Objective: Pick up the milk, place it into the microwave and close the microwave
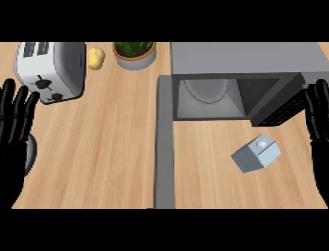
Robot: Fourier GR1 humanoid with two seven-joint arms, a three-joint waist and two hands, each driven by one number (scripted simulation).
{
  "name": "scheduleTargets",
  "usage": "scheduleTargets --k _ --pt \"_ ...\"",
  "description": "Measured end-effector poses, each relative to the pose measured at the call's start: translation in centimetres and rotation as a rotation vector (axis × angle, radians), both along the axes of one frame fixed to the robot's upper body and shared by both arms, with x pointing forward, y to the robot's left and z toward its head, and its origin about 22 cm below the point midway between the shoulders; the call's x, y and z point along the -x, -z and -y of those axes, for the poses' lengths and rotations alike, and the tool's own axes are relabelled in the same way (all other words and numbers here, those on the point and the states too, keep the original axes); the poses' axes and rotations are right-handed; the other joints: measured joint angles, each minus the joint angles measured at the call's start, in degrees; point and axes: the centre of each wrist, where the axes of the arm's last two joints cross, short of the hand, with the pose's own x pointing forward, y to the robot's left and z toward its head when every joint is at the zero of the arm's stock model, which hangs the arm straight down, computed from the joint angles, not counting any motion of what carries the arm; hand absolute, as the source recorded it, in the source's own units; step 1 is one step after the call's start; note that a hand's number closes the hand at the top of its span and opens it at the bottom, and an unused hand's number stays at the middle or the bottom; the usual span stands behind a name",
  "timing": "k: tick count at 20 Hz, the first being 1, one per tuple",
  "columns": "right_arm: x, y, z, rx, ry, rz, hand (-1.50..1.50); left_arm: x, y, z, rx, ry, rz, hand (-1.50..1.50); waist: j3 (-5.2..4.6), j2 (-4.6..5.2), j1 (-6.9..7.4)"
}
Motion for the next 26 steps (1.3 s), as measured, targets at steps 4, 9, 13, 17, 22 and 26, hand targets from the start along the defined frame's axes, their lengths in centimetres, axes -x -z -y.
scheduleTargets --k 4,9,13,17,22,26 --pt "-0.4 -0.5 -0.5 0.01 0.159 0.0 -1.5 -0.8 0.0 -0.2 -0.015 0.037 0.001 -1.5 -0.02 -0.21 0.51" --pt "-1.7 -0.6 -1.7 -0.081 0.397 -0.029 -1.5 -2.0 0.2 -1.3 0.004 0.062 -0.051 -1.5 -0.05 -0.17 0.96" --pt "-2.2 -0.9 -3.1 -0.129 0.482 -0.052 -1.5 -2.0 0.3 -2.3 0.034 0.067 -0.089 -1.5 -0.01 -0.29 1.09" --pt "-2.3 -0.5 -3.8 -0.147 0.531 -0.078 -1.5 -0.4 0.3 -2.7 0.043 0.063 -0.105 -1.5 0.0 -0.37 1.16" --pt "-2.4 0.6 -3.7 -0.138 0.579 -0.125 -1.5 1.0 0.3 -2.8 0.05 0.058 -0.112 -1.5 0.01 -0.4 1.12" --pt "-2.1 2.0 -3.7 -0.139 0.599 -0.166 -1.5 2.0 0.4 -3.0 0.054 0.064 -0.113 -1.5 0.02 -0.39 1.12"
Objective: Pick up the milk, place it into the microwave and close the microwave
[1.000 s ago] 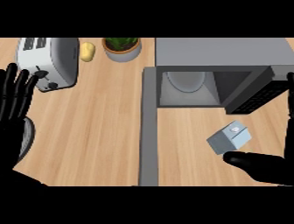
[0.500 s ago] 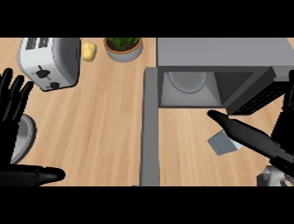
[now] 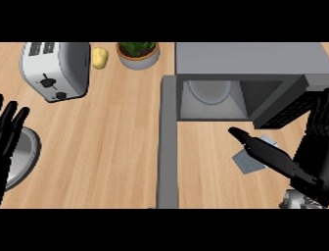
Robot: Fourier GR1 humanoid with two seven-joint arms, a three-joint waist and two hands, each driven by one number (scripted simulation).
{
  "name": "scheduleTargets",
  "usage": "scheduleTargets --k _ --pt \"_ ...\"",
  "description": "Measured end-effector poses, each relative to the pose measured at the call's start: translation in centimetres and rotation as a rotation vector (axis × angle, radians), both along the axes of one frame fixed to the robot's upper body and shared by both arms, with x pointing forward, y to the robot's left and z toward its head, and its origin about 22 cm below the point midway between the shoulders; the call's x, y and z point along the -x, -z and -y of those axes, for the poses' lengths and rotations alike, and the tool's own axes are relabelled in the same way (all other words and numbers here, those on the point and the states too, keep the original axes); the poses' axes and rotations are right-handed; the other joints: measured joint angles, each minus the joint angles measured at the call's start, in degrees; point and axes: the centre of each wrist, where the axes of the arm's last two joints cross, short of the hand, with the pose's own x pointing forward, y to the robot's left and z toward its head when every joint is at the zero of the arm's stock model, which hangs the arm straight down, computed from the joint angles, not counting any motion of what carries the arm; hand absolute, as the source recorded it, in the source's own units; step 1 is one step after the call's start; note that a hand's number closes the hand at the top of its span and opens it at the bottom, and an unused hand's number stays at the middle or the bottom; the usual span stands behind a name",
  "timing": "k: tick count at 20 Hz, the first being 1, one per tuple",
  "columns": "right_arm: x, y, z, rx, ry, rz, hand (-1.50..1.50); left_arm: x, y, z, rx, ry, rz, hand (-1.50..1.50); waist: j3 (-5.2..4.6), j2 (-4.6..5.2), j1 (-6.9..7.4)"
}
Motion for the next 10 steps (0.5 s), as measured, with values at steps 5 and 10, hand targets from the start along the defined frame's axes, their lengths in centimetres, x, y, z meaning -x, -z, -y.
scheduleTargets --k 5,10 --pt "0.3 3.4 0.5 -0.009 0.021 -0.05 -1.5 0.9 0.4 -0.1 -0.001 0.001 0.004 -1.5 0.03 0.01 -0.02" --pt "1.2 7.0 1.0 -0.01 0.052 -0.092 -1.5 2.1 0.0 0.3 0.003 0.011 -0.004 -1.5 0.03 0.0 -0.05"
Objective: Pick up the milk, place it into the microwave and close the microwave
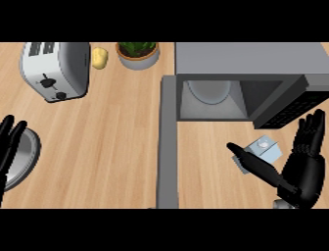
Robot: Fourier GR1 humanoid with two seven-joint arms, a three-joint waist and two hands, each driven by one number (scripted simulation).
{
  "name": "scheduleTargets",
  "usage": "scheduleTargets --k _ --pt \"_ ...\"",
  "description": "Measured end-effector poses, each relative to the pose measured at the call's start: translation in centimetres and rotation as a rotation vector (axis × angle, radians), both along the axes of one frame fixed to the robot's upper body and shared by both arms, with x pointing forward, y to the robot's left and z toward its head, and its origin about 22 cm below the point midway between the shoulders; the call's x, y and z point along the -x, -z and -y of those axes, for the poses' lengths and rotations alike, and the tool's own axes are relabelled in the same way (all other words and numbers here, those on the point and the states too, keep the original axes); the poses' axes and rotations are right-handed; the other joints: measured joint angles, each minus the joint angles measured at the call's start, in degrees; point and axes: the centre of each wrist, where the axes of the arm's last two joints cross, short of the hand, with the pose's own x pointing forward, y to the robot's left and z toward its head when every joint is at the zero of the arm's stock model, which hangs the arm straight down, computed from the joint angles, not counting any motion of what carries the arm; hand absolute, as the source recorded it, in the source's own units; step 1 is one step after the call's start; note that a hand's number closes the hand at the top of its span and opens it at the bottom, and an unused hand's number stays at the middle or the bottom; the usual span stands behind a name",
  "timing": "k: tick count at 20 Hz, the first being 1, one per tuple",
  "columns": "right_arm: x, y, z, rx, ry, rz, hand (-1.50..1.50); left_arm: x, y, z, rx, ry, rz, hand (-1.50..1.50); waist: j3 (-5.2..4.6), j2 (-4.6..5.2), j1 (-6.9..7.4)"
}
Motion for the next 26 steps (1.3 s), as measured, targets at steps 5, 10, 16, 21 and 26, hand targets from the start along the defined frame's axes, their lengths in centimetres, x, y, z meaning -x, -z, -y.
scheduleTargets --k 5,10,16,21,26 --pt "1.5 3.6 0.5 0.0 0.031 -0.037 -1.5 1.0 -0.8 0.0 -0.003 0.0 0.002 -1.5 0.01 -0.01 -0.04" --pt "2.8 6.8 1.2 -0.013 0.056 -0.055 -1.5 1.7 -0.9 -0.4 0.0 0.005 -0.001 -1.5 0.0 -0.01 -0.04" --pt "3.5 10.0 2.1 -0.042 0.047 -0.05 -1.5 2.4 -1.1 0.0 -0.001 0.0 -0.007 -1.5 0.01 0.0 -0.01" --pt "3.1 12.5 3.9 -0.072 0.043 -0.037 -1.5 2.5 -1.2 0.3 -0.01 -0.004 -0.005 -1.5 0.0 0.03 0.01" --pt "2.3 15.4 4.5 -0.081 0.048 -0.041 -1.5 2.4 -0.2 0.8 -0.016 -0.004 0.003 -1.5 0.0 0.05 0.11"
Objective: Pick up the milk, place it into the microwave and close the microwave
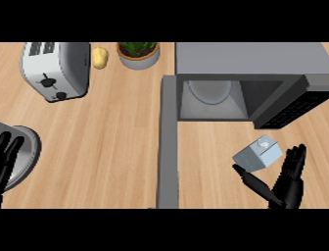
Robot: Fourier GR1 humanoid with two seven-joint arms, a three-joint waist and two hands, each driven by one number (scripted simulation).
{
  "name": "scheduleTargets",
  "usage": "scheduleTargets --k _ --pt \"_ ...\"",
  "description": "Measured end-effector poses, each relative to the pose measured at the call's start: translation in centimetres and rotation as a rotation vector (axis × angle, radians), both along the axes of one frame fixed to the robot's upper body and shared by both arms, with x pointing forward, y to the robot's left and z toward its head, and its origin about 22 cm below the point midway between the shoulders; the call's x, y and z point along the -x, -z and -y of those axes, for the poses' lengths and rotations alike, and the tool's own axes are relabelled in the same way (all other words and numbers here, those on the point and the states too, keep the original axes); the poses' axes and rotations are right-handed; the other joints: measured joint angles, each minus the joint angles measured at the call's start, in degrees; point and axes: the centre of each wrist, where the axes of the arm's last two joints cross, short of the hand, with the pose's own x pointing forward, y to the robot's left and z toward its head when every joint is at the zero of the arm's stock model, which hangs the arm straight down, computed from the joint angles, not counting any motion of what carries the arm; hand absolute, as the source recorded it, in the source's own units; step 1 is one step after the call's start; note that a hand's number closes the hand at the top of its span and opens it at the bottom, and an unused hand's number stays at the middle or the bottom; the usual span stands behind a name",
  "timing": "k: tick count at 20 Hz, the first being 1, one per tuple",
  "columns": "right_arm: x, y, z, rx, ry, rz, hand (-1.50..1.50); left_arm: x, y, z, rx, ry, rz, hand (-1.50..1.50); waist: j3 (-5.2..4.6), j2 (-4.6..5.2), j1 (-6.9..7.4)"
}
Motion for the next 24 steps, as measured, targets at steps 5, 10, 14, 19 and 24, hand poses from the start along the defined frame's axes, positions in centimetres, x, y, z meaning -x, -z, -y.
scheduleTargets --k 5,10,14,19,24 --pt "-0.4 2.3 1.1 0.001 -0.013 -0.016 -1.5 0.2 -0.4 -0.7 0.004 -0.004 -0.006 -1.5 0.0 0.01 0.06" --pt "-0.3 3.5 1.5 0.074 -0.096 -0.041 1.5 0.2 -0.4 -0.4 0.01 -0.004 -0.008 -1.5 0.02 0.07 0.22" --pt "-0.8 4.1 1.6 0.108 -0.11 -0.004 1.5 0.4 -0.7 -0.6 0.012 -0.005 -0.009 -1.5 -0.08 -0.01 0.17" --pt "-0.8 4.3 0.8 0.058 -0.247 0.066 1.5 0.2 -0.4 -0.8 0.013 -0.004 -0.006 -1.5 -0.06 -0.03 0.1" --pt "0.7 4.6 0.9 0.029 -0.492 0.086 1.5 0.7 -0.4 -1.2 0.015 -0.003 -0.009 -1.5 -0.13 -0.2 0.12"
